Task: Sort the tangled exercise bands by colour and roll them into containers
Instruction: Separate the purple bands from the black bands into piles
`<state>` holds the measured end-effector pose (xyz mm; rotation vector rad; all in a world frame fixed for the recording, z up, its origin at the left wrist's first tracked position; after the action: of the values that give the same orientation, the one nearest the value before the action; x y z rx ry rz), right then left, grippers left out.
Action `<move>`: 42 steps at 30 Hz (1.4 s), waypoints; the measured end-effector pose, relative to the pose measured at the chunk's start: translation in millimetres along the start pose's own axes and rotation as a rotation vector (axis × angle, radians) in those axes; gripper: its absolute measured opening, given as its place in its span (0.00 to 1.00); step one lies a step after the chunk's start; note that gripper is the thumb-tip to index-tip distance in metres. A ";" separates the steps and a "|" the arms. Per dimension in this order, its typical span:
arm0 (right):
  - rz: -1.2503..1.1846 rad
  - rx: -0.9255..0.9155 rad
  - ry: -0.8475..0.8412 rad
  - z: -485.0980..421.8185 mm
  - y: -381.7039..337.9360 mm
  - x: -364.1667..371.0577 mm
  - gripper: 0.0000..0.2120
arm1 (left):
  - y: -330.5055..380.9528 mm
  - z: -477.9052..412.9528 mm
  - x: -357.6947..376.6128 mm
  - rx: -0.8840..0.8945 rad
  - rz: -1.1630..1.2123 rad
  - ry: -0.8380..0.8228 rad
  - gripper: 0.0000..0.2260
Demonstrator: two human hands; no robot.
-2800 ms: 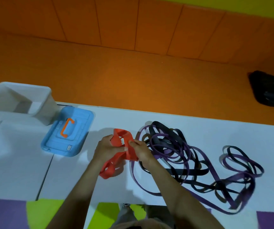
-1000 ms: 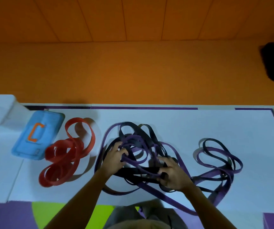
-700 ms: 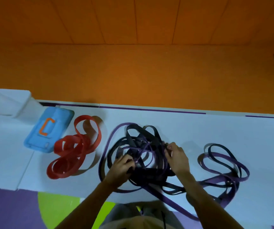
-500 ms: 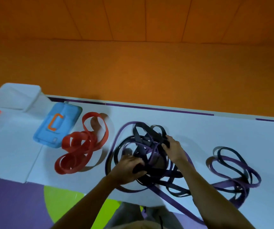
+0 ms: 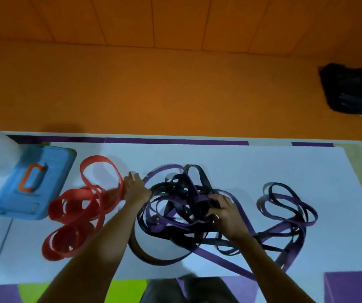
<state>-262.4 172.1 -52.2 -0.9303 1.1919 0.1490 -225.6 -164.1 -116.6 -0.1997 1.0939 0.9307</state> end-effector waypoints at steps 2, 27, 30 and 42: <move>0.045 0.052 0.010 4.2 0.9 -0.4 0.06 | -0.8 -4.5 6.6 -0.012 0.026 -0.044 0.27; -0.136 0.325 0.335 -1.1 17.4 -83.1 0.15 | 43.7 51.7 16.4 0.278 0.208 -0.592 0.37; -0.136 0.459 0.411 17.1 29.8 -93.1 0.18 | 49.2 66.7 20.2 0.331 0.267 -0.563 0.19; -0.355 0.655 -0.025 16.0 34.6 -19.7 0.17 | 47.3 69.0 5.0 0.349 0.495 -0.565 0.12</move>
<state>-278.0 212.1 -53.3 -0.5382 0.9401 -0.4892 -213.0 -93.2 -73.8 0.6162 0.7615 1.1209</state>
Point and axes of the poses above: each hand's wrist, its own z-axis away from the middle knuckle, its own x-axis out of the palm, y = z × x, the point moved 9 cm from there along -z, towards the middle knuckle, and after that the axes turned 4 degrees about -z, right-handed, at the moved point
